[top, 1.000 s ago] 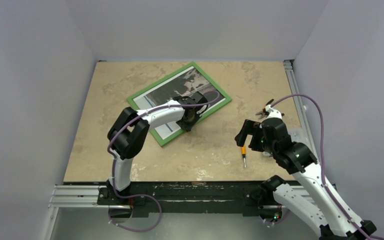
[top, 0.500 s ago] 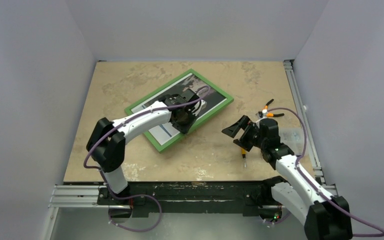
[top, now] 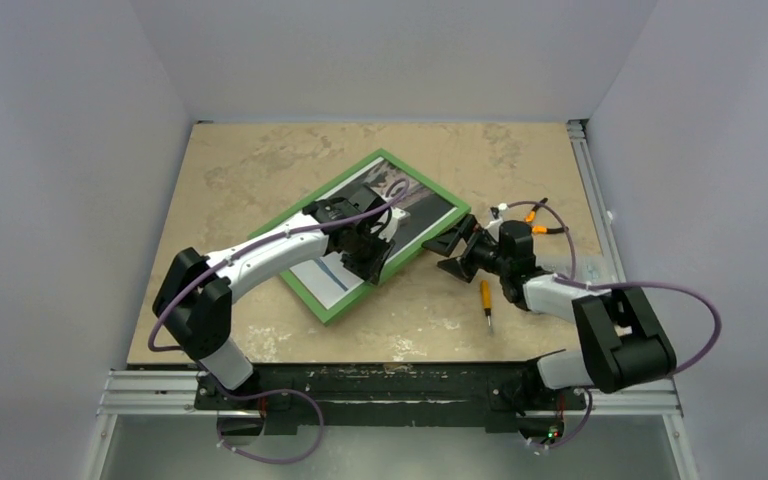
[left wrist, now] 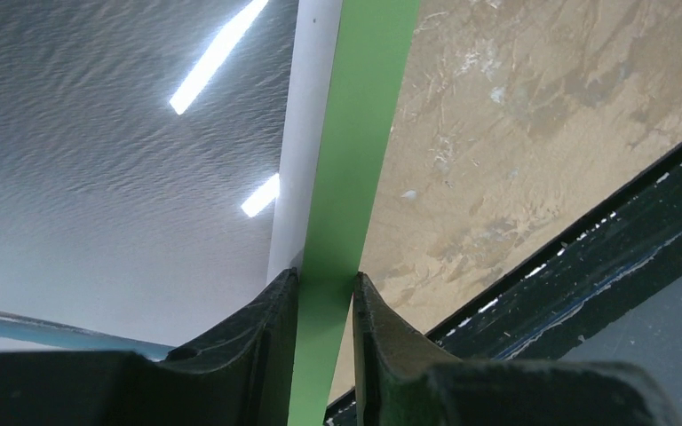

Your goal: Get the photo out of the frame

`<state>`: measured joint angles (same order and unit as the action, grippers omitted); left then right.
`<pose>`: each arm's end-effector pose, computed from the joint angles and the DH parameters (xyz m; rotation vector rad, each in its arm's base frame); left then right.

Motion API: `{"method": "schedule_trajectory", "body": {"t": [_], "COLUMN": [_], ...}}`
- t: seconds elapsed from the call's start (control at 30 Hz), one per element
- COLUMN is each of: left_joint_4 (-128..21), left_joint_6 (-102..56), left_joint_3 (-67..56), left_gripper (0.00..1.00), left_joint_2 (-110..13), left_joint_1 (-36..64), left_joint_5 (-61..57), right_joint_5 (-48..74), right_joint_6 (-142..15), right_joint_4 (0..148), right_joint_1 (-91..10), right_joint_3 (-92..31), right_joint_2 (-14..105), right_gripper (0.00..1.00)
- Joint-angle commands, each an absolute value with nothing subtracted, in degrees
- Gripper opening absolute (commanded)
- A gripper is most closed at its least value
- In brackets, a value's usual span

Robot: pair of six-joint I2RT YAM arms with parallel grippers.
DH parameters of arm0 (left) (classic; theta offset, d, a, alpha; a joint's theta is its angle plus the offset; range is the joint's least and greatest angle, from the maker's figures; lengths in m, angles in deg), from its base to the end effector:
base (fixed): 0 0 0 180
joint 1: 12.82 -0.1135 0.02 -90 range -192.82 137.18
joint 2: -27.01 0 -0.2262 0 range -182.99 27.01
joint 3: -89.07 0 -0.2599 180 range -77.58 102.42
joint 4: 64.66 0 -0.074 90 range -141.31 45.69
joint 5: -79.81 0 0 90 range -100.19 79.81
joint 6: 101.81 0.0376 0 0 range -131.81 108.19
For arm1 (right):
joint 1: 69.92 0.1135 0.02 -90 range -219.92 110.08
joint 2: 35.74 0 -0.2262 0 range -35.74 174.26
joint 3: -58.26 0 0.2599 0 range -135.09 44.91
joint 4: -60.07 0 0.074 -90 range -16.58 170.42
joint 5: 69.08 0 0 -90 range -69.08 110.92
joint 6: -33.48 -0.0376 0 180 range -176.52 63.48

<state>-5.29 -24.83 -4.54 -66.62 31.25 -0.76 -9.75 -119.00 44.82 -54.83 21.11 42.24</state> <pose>0.2373 -0.2383 0.2045 0.8015 2.7053 -0.4835 0.2513 0.0876 0.1189 0.5384 2.1768 1.3443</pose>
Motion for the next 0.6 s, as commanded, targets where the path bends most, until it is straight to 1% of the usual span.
{"method": "schedule_trajectory", "body": {"t": [0.0,0.13,0.17,0.23,0.27,0.37,0.43,0.47,0.5,0.53,0.57], "left_joint_4": [-8.8,-9.2,-8.9,-8.5,-8.4,-8.6,-8.1,-7.7,-7.4,-7.2,-7.2], "left_joint_6": [-27.4,-27.6,-27.4,-27.0,-27.1,-27.7,-28.4,-28.8,-29.0,-29.1,-29.3], "left_joint_3": [-4.6,-4.0,-3.8,-3.7,-3.8,-4.4,-4.5,-4.4,-4.6,-4.7,-5.0], "left_gripper": [0.0,0.0,0.0,0.0,0.0,0.0,0.0,0.07,0.22,0.35,0.47], "left_joint_2": [-64.2,-64.6,-64.4,-63.9,-63.7,-63.3,-63.2,-63.1,-62.7,-62.2,-61.5], "left_joint_1": [31.7,31.8,31.7,31.7,31.7,31.8,32.1,32.3,32.7,33.2,33.7], "left_joint_5": [6.3,8.1,7.9,7.6,7.6,7.4,6.3,5.3,4.4,3.3,2.2], "right_joint_5": [-9.3,-5.5,-4.8,-4.2,-4.2,-4.4,-4.5,-4.3,-4.1,-3.9,-3.7], "right_joint_6": [-121.9,-122.8,-123.4,-125.2,-126.0,-127.6,-128.6,-129.3,-130.0,-130.7,-131.4], "right_joint_4": [27.4,24.7,23.0,18.3,16.4,13.6,13.0,12.6,11.9,11.3,10.7], "right_joint_1": [-50.4,-45.9,-45.2,-44.6,-44.5,-44.4,-44.3,-44.3,-44.3,-44.3,-44.3], "right_joint_3": [19.0,17.8,18.2,19.6,20.1,20.8,21.2,21.5,21.9,22.2,22.3], "right_joint_2": [46.9,51.0,52.0,54.0,54.8,56.2,56.4,56.4,56.2,56.2,56.1], "right_gripper": [0.96,0.93,0.91,0.85,0.8,0.6,0.42,0.3,0.17,0.1,0.06]}}
